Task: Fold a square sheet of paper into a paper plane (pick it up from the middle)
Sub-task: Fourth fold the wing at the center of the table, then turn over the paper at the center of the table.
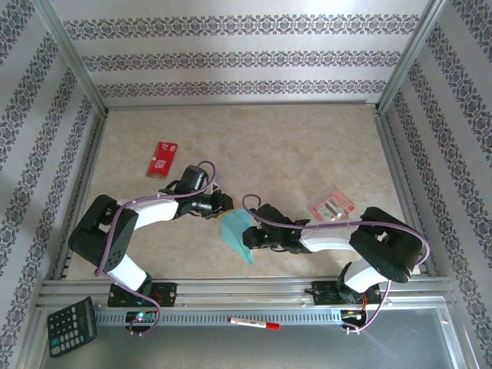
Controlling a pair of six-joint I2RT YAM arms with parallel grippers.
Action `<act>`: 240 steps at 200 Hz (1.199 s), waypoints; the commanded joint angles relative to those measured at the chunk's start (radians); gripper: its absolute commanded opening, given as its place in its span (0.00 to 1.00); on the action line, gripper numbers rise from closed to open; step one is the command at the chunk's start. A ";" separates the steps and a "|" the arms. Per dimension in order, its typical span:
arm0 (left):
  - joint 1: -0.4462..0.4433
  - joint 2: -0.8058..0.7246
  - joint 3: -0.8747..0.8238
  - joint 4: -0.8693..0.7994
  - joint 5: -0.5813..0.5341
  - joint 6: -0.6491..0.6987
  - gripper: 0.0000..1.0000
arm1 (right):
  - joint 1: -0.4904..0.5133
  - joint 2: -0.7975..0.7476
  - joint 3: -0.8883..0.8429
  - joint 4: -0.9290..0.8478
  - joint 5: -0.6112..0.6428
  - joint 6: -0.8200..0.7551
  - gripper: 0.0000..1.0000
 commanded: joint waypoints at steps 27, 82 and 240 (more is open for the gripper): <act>0.072 -0.115 0.041 -0.122 -0.017 0.034 0.20 | -0.048 -0.094 -0.002 -0.018 0.005 -0.029 0.00; 0.205 -0.280 0.066 -0.290 -0.055 0.067 0.27 | -0.231 -0.453 0.231 -0.716 0.357 -0.345 0.00; 0.498 -0.410 -0.077 -0.335 -0.029 0.071 0.45 | 0.292 0.578 1.021 -1.380 0.868 0.008 0.10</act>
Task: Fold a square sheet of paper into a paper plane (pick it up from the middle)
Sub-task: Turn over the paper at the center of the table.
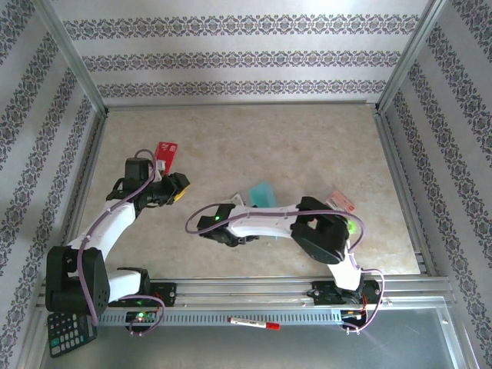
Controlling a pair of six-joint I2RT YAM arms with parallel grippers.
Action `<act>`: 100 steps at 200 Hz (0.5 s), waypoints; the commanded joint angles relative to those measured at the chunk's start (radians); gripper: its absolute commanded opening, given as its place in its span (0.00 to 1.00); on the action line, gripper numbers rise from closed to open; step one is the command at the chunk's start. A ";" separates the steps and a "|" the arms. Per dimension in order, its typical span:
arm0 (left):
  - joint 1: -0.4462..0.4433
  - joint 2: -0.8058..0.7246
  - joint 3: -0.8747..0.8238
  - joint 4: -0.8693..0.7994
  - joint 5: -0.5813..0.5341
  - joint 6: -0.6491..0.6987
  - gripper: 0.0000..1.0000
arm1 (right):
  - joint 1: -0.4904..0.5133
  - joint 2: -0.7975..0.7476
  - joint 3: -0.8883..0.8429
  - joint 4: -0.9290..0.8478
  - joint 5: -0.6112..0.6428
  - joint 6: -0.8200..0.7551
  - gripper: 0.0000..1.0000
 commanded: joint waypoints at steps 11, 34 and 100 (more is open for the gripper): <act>0.071 -0.057 -0.046 -0.055 -0.002 0.024 0.46 | 0.030 0.054 0.110 0.058 -0.108 0.030 0.18; 0.083 -0.089 -0.038 -0.092 0.010 0.047 0.48 | 0.033 0.006 0.130 0.182 -0.197 -0.033 0.25; -0.249 -0.293 -0.125 -0.050 -0.011 -0.149 0.40 | -0.167 -0.585 -0.396 0.683 -0.729 -0.139 0.33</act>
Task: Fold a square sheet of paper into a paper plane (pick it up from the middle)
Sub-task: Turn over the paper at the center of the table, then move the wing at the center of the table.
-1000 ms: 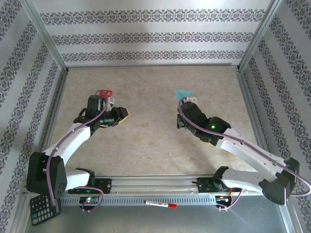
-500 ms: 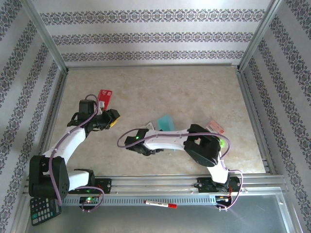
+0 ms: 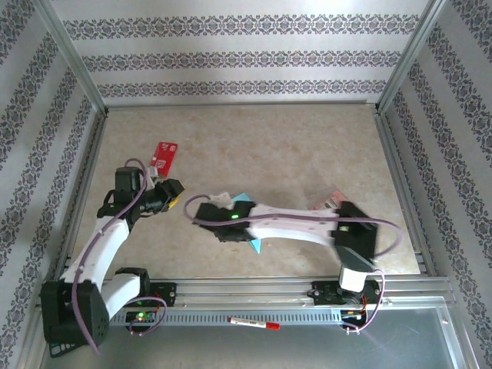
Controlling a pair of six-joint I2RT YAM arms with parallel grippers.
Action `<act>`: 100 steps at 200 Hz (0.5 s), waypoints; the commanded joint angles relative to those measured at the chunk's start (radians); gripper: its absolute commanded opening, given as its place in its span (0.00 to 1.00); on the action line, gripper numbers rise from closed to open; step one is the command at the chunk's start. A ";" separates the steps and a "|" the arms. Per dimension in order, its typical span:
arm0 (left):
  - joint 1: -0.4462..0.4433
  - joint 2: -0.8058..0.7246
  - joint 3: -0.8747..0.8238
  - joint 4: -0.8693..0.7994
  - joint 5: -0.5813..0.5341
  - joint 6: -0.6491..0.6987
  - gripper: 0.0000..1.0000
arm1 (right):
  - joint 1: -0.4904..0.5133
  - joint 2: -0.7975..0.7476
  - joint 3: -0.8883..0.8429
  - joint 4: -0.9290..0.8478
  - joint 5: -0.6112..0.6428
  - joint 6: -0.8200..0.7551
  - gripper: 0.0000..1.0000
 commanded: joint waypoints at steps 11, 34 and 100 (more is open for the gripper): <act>-0.350 -0.047 -0.051 0.075 -0.098 -0.159 0.37 | -0.238 -0.298 -0.335 0.282 -0.406 -0.064 0.39; -0.564 0.117 -0.019 0.235 -0.162 -0.215 0.26 | -0.411 -0.411 -0.450 0.297 -0.477 -0.109 0.41; -0.644 0.637 0.150 0.471 -0.032 -0.208 0.08 | -0.567 -0.497 -0.599 0.364 -0.496 -0.077 0.41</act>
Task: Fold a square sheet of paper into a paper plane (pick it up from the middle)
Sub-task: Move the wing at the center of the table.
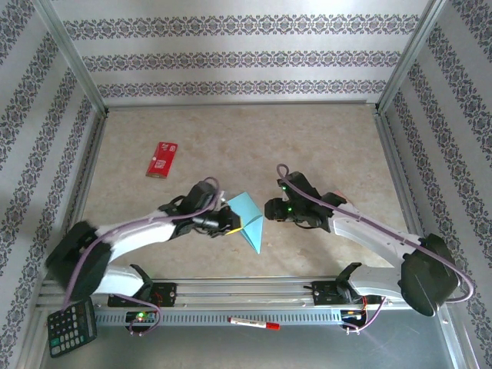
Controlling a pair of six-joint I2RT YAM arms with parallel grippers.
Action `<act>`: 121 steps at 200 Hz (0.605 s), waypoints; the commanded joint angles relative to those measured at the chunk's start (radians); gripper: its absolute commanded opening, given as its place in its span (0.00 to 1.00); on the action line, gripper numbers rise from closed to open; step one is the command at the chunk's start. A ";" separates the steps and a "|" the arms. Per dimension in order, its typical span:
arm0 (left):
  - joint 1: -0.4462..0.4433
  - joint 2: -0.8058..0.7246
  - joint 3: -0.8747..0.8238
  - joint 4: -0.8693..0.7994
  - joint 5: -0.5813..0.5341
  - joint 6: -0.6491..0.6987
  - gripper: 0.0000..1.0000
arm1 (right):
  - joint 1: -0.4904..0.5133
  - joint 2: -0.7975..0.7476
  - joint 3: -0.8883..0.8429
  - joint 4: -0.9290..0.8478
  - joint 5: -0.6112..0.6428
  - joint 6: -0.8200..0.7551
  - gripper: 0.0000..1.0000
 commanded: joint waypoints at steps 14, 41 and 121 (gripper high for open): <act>0.027 0.218 0.095 0.104 0.098 0.039 0.07 | -0.026 -0.010 -0.049 0.049 -0.048 0.003 0.41; 0.093 0.285 0.147 -0.004 0.149 0.154 0.05 | -0.029 -0.021 -0.062 0.044 -0.032 0.001 0.41; 0.243 0.518 0.400 -0.237 0.162 0.447 0.13 | 0.036 0.035 -0.053 0.116 -0.090 0.015 0.41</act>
